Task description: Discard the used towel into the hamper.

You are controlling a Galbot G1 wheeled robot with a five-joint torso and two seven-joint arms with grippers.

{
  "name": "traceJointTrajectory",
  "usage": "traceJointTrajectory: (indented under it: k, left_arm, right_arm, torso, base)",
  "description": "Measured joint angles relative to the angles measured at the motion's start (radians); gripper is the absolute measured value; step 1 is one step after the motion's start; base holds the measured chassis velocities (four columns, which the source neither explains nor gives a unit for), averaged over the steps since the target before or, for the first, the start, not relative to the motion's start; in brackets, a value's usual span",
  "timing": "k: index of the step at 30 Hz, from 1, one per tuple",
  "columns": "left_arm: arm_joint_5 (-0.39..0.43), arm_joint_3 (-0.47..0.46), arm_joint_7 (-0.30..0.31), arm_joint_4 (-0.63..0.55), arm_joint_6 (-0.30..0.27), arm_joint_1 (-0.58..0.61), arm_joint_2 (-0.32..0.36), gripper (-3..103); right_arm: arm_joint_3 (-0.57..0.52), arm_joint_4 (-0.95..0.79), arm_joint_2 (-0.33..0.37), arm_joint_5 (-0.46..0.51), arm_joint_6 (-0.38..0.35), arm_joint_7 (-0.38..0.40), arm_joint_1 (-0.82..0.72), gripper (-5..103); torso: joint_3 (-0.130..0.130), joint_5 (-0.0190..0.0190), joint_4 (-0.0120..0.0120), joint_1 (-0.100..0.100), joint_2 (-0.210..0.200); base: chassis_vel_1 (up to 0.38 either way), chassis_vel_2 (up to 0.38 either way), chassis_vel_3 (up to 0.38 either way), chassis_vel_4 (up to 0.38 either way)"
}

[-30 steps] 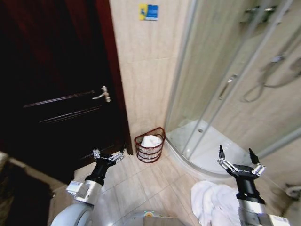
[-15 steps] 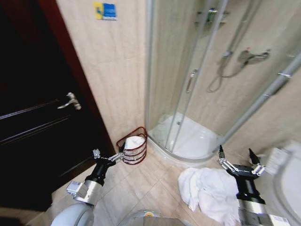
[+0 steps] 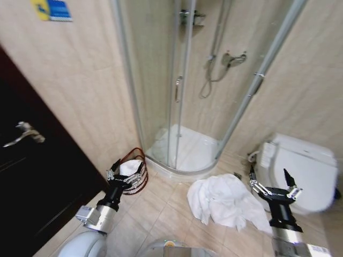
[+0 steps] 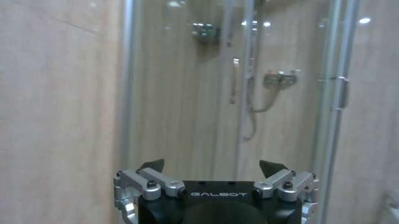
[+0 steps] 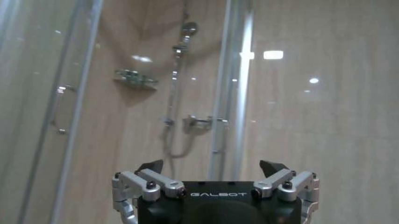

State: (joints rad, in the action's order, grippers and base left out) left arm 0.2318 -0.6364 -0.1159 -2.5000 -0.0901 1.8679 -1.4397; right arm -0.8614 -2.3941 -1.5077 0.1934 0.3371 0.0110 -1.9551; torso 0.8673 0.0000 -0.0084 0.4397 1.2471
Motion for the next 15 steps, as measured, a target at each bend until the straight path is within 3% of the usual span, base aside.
traceJointTrajectory:
  k: [15]
  left_arm:
    - [0.000,0.000,0.000,0.000,0.000,0.000,0.000,99]
  right_arm:
    - [0.000,0.000,0.000,0.000,0.000,0.000,0.000,100]
  torso:
    - [0.000,-0.0001,0.0000,0.000,0.000]
  base:
    - [-0.129,-0.125,-0.122,-0.119]
